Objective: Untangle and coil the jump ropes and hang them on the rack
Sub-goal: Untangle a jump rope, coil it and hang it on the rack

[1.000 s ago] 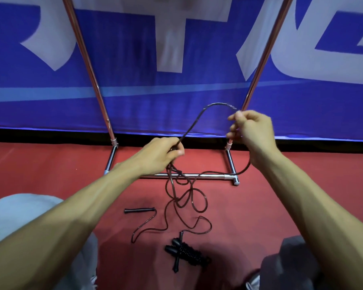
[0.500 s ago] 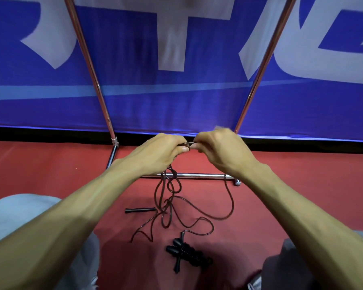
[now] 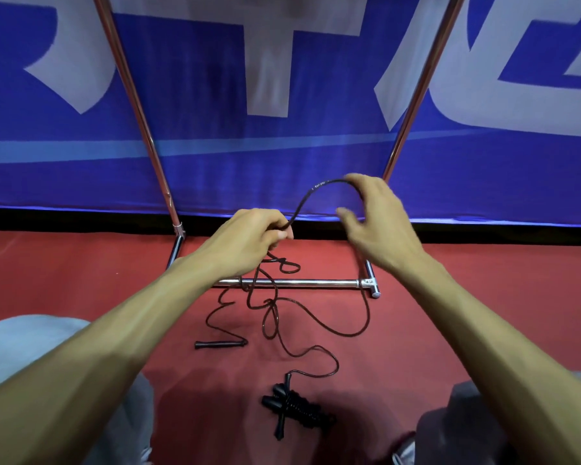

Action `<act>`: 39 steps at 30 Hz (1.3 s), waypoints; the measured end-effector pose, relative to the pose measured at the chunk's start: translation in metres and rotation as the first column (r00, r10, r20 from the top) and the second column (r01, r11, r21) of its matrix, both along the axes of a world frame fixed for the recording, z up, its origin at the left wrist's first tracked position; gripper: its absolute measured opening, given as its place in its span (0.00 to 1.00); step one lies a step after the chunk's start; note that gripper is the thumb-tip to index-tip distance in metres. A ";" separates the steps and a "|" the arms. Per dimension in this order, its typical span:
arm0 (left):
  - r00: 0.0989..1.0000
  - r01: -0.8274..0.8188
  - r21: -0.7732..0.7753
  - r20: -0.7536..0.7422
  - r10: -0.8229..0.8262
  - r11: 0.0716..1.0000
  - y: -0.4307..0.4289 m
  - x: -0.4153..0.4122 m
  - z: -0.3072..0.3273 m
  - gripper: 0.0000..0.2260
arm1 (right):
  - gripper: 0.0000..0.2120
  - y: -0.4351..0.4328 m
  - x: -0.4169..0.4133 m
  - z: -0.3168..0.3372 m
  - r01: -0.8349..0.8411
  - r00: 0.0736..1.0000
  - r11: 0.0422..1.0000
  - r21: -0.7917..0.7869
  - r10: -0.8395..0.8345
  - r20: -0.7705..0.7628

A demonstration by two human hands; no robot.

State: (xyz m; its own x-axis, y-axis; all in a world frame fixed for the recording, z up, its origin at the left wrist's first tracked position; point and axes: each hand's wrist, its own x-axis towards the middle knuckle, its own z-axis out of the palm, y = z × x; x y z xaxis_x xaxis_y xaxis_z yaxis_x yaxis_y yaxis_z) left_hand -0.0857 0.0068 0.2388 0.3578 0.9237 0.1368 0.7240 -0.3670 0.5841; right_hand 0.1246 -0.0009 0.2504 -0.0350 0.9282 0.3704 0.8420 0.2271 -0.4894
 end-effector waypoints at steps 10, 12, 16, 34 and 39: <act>0.996 0.071 -0.028 -0.044 -0.073 0.997 0.002 -0.001 -0.006 0.08 | 0.10 -0.002 -0.024 0.000 -0.263 0.946 0.964 -0.045 0.267 0.183; 0.988 0.094 -0.057 -0.121 -0.100 0.994 0.004 -0.003 -0.009 0.07 | 0.10 -0.001 -0.022 0.007 -0.221 0.975 0.974 0.047 0.220 0.018; 0.988 0.085 -0.092 -0.122 -0.096 0.992 0.004 -0.002 -0.013 0.04 | 0.14 0.002 -0.009 0.014 0.029 0.958 0.991 0.132 0.011 -0.288; 0.980 0.182 -0.115 -0.063 -0.190 0.977 0.005 0.003 -0.019 0.03 | 0.15 0.003 -0.023 0.012 -0.173 0.852 0.981 0.084 0.192 -0.487; 0.985 0.156 -0.181 -0.048 -0.167 0.971 0.003 0.001 -0.026 0.07 | 0.13 0.012 0.001 0.009 0.086 0.833 0.983 -0.165 -0.161 -0.529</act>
